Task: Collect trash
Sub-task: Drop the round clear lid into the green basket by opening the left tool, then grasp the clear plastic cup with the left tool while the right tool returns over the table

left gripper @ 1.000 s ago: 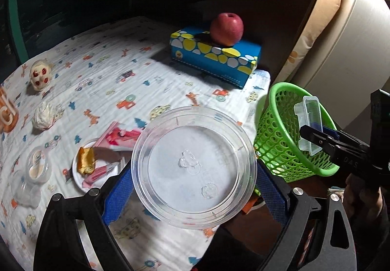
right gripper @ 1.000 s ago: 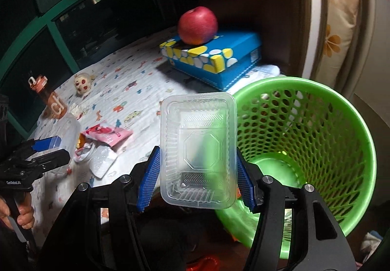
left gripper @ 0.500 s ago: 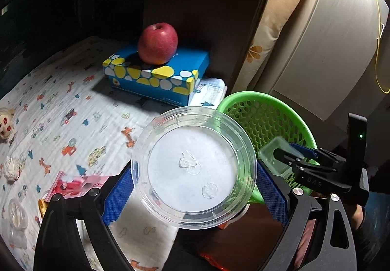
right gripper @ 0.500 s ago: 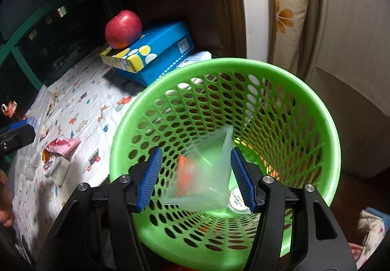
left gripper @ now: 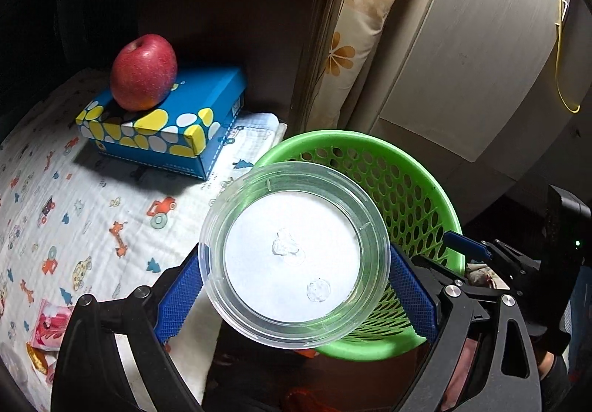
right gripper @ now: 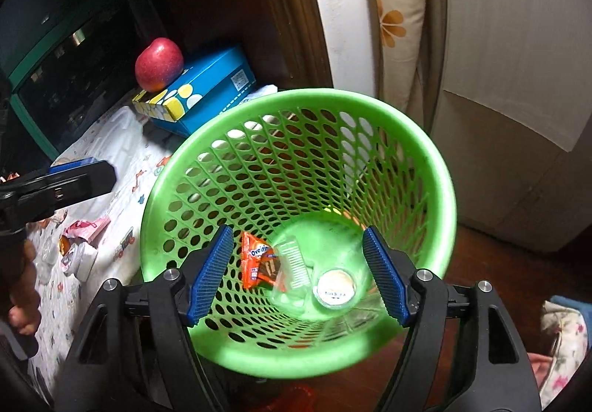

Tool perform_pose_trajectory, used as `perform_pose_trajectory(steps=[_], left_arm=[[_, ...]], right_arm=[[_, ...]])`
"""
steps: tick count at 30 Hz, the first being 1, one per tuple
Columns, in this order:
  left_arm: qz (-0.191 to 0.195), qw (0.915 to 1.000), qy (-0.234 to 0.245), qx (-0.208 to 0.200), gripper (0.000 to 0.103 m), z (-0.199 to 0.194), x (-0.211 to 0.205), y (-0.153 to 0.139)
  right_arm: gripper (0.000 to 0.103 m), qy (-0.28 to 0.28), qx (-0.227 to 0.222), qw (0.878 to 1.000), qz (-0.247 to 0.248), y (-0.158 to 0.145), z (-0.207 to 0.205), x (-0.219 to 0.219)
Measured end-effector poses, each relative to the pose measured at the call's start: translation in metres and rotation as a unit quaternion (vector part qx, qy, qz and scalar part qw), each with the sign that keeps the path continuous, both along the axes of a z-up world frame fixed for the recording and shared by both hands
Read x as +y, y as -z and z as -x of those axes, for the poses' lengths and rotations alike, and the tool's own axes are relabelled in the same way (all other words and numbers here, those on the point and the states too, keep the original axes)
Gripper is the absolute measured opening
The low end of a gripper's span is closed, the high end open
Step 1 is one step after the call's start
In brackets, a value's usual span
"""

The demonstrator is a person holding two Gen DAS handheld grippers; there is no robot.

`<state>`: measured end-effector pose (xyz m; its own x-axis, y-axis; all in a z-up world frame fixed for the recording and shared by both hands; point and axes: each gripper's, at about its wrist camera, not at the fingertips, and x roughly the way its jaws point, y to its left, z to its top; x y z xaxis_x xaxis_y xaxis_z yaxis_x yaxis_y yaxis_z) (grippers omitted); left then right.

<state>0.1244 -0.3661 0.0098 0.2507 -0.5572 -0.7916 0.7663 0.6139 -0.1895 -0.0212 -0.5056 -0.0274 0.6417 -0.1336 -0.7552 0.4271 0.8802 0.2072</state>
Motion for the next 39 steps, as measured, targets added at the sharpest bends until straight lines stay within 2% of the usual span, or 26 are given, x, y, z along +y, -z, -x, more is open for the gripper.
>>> perform_pose_trajectory(steps=[6, 10, 17, 23, 29, 35, 39], left_arm=[[-0.009, 0.9996, 0.018, 0.021, 0.091, 0.006, -0.023, 0.014], [-0.007, 0.999, 0.028, 0.033, 0.094, 0.01, -0.03, 0.019], [0.007, 0.999, 0.022, 0.038, 0.095, 0.013, -0.012, 0.017], [0.002, 0.9996, -0.022, 0.02, 0.095, 0.013, 0.038, 0.012], [-0.013, 0.9945, -0.104, -0.01, 0.095, 0.001, 0.114, 0.015], [-0.024, 0.9797, -0.198, -0.019, 0.095, -0.016, 0.202, 0.021], [-0.034, 0.9603, -0.276, -0.021, 0.095, -0.027, 0.269, 0.026]], right_arm=[[0.076, 0.01, -0.004, 1.0, -0.001, 0.0, 0.019, -0.006], [0.077, 0.012, -0.005, 1.0, -0.006, 0.0, 0.025, -0.005], [0.078, -0.002, -0.008, 1.0, -0.01, -0.002, 0.023, 0.006], [0.08, -0.03, -0.016, 0.999, -0.004, -0.01, 0.011, 0.029], [0.08, -0.074, -0.017, 0.997, -0.004, -0.014, -0.013, 0.065], [0.08, -0.129, -0.016, 0.991, -0.001, -0.016, -0.043, 0.11], [0.081, -0.159, -0.016, 0.987, 0.001, -0.018, -0.059, 0.137]])
